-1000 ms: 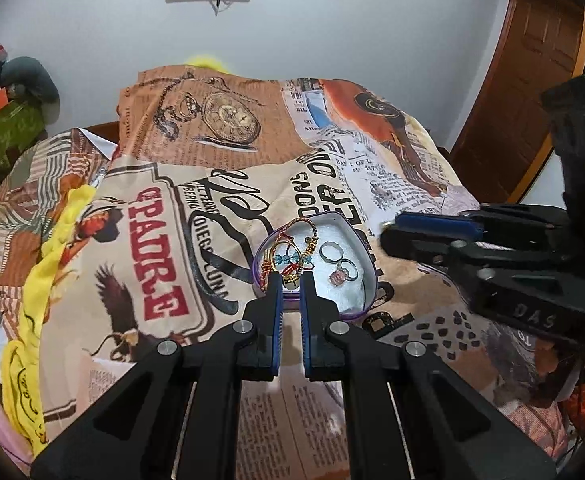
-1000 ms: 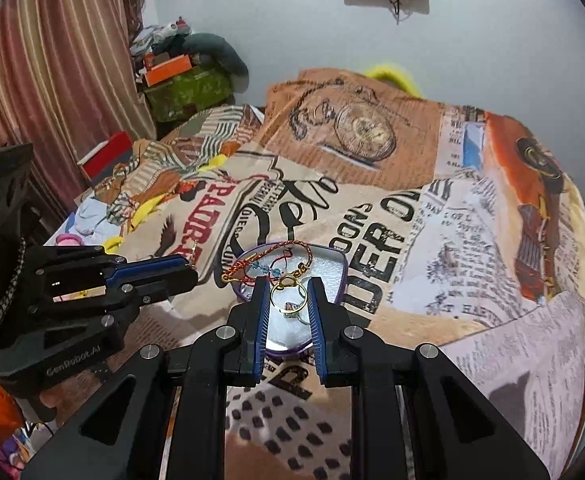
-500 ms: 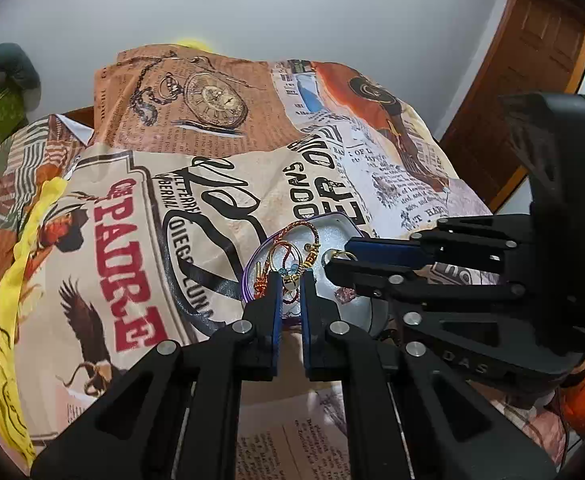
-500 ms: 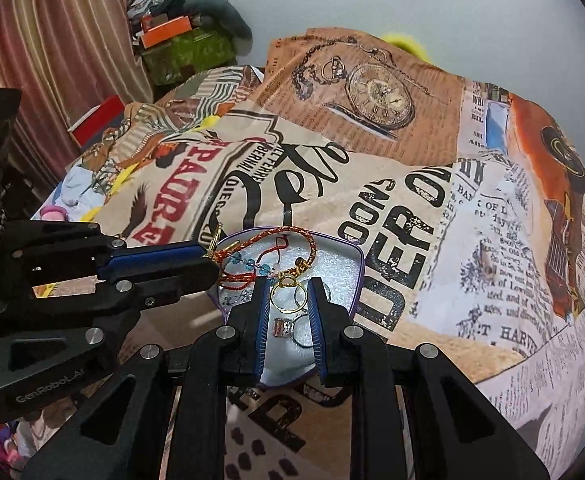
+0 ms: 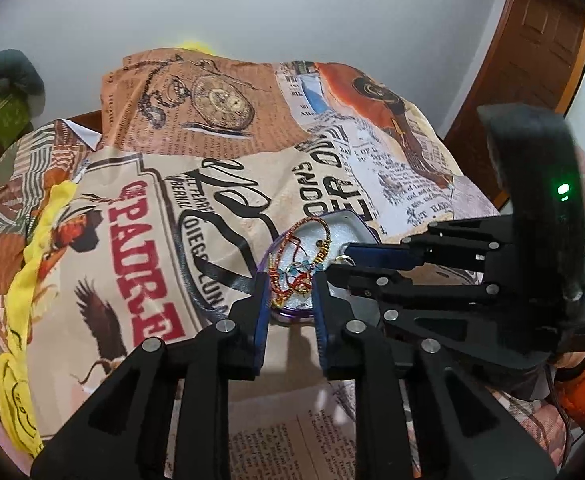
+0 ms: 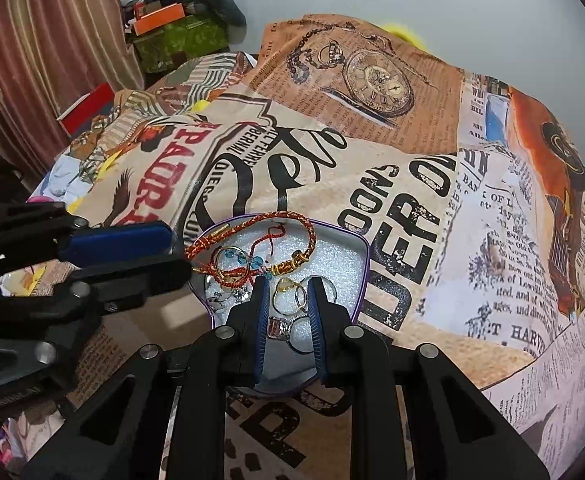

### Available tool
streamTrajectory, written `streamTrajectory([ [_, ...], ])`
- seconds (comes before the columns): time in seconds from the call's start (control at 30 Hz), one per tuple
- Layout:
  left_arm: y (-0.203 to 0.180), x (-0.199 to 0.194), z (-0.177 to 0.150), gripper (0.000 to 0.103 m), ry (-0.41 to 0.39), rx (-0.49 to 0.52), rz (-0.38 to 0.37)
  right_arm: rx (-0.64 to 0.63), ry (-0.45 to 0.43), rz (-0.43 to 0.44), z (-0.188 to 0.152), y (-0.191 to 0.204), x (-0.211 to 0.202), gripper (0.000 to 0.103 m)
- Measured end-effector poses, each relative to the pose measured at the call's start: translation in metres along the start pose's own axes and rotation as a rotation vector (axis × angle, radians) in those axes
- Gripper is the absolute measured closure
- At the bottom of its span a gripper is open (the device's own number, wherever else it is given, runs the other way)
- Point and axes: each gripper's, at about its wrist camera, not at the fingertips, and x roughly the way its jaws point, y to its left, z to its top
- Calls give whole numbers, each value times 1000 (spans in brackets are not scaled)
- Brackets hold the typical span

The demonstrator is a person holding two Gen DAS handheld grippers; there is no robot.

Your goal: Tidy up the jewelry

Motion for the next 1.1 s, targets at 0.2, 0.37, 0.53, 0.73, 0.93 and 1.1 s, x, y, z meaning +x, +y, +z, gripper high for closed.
streamTrajectory([
  [0.2,3,-22,3,76,-46,-13,28,-9,0,-23,1,3,-7,81],
  [0.37,2,-47,7,76,-92,-24,47,-2,-42,-25,1,5,-29,81],
  [0.53,-10,-82,11,76,-159,-9,77,-10,-134,-59,-2,13,-74,81],
  [0.73,-37,-141,14,75,-295,20,103,5,-327,-100,-12,23,-156,81],
  [0.93,-65,-212,4,66,-486,37,119,23,-587,-115,-38,44,-251,81],
  [1.1,-90,-263,-17,53,-639,49,117,30,-757,-139,-65,67,-303,73],
])
